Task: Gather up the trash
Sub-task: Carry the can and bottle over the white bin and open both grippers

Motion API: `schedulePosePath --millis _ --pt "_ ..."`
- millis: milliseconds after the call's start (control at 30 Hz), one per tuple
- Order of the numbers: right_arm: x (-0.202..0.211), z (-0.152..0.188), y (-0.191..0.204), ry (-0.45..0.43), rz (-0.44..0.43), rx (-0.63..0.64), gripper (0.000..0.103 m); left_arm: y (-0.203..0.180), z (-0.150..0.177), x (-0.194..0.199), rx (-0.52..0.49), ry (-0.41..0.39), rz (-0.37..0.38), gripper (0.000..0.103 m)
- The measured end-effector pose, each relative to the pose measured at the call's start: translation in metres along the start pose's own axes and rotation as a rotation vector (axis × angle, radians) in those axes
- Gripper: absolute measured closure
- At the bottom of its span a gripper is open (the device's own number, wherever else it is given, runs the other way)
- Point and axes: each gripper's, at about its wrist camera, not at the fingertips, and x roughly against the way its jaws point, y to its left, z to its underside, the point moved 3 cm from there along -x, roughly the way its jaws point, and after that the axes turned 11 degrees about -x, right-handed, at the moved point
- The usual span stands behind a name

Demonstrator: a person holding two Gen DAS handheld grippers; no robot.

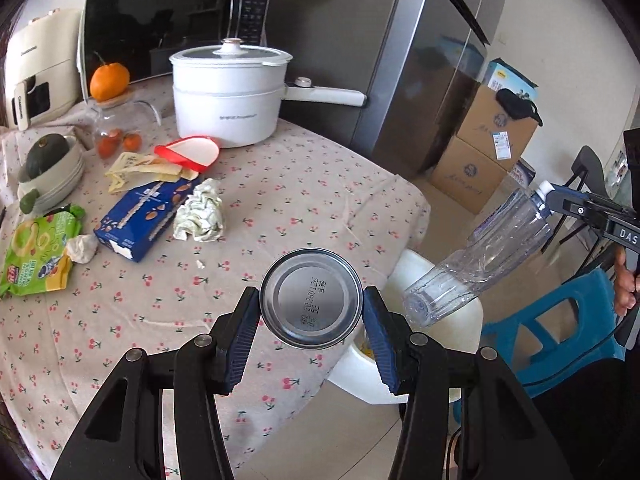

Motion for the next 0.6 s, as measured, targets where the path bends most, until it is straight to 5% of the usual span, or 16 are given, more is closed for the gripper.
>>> schedulePosePath --millis 600 --pt "-0.166 0.086 -0.104 0.471 0.234 -0.199 0.069 -0.102 0.020 -0.090 -0.201 0.173 0.106 0.048"
